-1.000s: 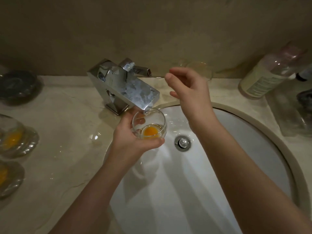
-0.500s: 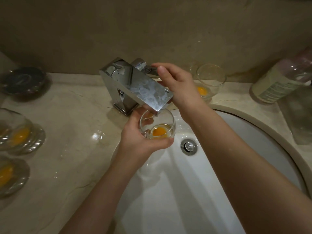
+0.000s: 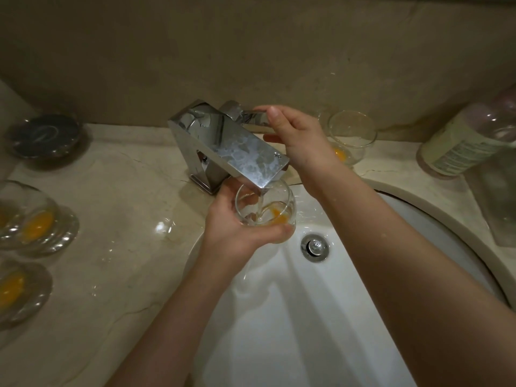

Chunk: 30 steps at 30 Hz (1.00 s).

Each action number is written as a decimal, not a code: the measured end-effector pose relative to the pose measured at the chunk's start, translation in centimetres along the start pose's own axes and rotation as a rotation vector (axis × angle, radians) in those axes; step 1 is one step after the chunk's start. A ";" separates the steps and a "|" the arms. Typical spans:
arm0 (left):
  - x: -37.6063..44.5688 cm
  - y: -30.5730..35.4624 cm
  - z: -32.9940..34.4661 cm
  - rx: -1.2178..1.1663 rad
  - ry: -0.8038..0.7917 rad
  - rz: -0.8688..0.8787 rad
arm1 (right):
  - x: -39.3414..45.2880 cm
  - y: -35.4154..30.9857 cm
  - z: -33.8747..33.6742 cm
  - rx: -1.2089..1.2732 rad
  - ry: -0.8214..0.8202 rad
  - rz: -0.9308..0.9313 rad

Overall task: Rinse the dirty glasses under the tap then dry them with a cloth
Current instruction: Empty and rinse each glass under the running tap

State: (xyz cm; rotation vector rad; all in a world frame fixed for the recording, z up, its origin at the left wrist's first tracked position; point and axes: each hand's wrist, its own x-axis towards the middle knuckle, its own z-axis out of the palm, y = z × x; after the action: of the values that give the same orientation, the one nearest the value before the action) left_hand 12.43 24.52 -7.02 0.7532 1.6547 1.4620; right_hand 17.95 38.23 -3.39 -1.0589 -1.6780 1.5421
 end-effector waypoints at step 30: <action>-0.1 -0.4 -1.3 0.231 -0.026 0.061 | -10.0 6.4 -2.3 0.582 0.018 0.431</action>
State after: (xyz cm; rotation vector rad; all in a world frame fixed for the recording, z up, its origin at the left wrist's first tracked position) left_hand 11.38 23.64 -7.33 0.9530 1.8151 1.3095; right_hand 25.80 30.65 -8.69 -1.1380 -0.9106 2.1069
